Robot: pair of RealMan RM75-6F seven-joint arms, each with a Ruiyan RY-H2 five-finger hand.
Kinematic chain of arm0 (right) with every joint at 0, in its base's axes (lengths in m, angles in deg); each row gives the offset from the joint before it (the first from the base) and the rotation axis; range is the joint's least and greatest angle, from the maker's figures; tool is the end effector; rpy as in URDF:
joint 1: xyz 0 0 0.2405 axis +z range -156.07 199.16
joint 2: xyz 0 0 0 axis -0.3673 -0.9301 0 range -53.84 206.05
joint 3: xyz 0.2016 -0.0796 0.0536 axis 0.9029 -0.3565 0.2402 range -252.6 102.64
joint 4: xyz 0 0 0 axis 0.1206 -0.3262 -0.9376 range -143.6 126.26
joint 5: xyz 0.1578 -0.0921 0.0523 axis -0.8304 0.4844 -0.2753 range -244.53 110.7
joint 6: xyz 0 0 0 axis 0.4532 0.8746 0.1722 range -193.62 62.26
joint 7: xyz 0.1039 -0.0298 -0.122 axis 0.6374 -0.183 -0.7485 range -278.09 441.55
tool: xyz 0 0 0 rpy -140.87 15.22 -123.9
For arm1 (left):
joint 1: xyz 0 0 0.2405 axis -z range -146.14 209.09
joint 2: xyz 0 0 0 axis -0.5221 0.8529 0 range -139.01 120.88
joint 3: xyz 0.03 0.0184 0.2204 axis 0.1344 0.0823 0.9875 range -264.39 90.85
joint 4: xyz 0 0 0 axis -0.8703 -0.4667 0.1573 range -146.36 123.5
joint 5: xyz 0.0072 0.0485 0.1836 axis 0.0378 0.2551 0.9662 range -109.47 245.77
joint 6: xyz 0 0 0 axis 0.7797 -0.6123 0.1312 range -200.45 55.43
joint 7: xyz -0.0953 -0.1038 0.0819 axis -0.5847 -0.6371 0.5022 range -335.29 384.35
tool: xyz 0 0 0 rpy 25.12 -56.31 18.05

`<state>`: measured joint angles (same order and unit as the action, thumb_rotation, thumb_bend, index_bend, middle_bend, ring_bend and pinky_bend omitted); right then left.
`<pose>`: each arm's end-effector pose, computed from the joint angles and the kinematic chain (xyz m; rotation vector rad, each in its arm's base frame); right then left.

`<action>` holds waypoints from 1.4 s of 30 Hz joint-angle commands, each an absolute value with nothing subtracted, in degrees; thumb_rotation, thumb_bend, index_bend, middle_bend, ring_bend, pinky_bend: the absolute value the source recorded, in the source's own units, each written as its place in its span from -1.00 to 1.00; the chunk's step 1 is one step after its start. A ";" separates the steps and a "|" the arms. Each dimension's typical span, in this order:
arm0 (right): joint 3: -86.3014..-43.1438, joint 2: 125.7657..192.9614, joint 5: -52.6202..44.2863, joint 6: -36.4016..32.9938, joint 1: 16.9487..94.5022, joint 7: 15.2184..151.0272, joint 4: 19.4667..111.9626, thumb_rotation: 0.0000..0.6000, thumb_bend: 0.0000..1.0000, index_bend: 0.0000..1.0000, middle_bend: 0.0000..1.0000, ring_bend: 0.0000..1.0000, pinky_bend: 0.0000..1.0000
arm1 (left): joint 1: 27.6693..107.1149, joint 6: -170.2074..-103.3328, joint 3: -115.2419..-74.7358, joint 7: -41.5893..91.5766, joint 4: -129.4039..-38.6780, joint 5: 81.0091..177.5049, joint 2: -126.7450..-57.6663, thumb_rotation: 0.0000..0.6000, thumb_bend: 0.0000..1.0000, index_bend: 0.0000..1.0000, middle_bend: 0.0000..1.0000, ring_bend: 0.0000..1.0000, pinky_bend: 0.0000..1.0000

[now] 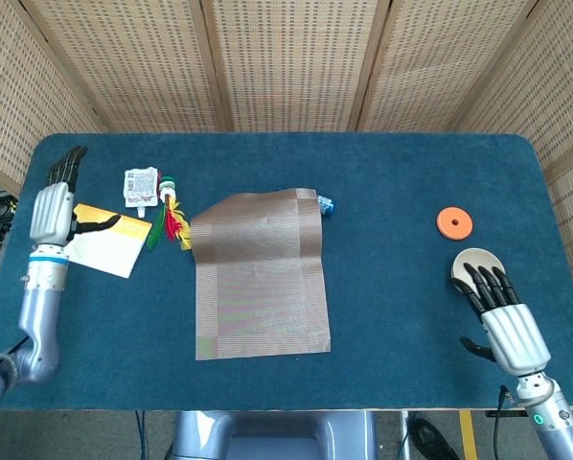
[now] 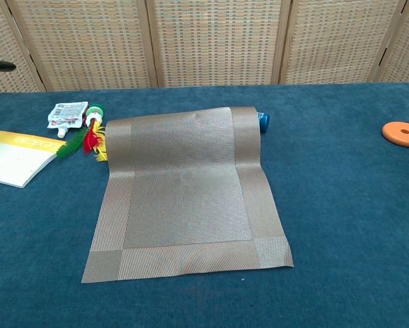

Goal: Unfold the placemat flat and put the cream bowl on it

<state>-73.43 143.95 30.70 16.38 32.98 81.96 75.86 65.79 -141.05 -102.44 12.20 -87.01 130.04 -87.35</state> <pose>-0.2462 -0.2189 0.1305 1.6818 -0.7353 0.9773 -0.2101 0.3727 0.1368 -1.2048 -1.0807 -1.2654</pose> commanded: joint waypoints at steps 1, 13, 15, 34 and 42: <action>-74.95 143.09 33.85 12.24 36.52 81.95 77.07 1.00 -1.00 -0.66 -1.00 -1.00 -1.00 | 57.71 -147.53 -97.64 23.57 -103.03 130.58 -77.83 1.00 -1.00 -1.00 -1.00 -1.00 -1.00; -75.78 149.19 39.26 2.76 46.08 81.72 76.34 1.00 -1.00 -0.51 -1.00 -1.00 -1.00 | 49.18 -156.01 -91.85 36.10 -118.15 133.93 -70.53 1.00 -1.00 -1.00 -1.00 -1.00 -1.00; -75.65 151.04 38.81 0.56 47.63 81.68 75.50 1.00 -1.00 -0.49 -1.00 -1.00 -1.00 | 48.63 -156.59 -91.57 37.41 -119.04 134.56 -70.36 1.00 -1.00 -1.00 -1.00 -1.00 -1.00; -74.27 160.72 30.19 -13.01 54.85 73.03 74.98 1.00 -1.00 -0.44 -1.00 -1.00 -1.00 | 48.09 -152.73 -92.45 37.16 -119.26 134.76 -69.61 1.00 -1.00 -1.00 -1.00 -1.00 -1.00; -73.89 164.26 27.96 -15.52 56.85 69.92 74.86 1.00 -1.00 -0.44 -1.00 -1.00 -1.00 | 48.05 -151.55 -92.81 37.50 -119.26 134.45 -69.61 1.00 -1.00 -1.00 -1.00 -1.00 -1.00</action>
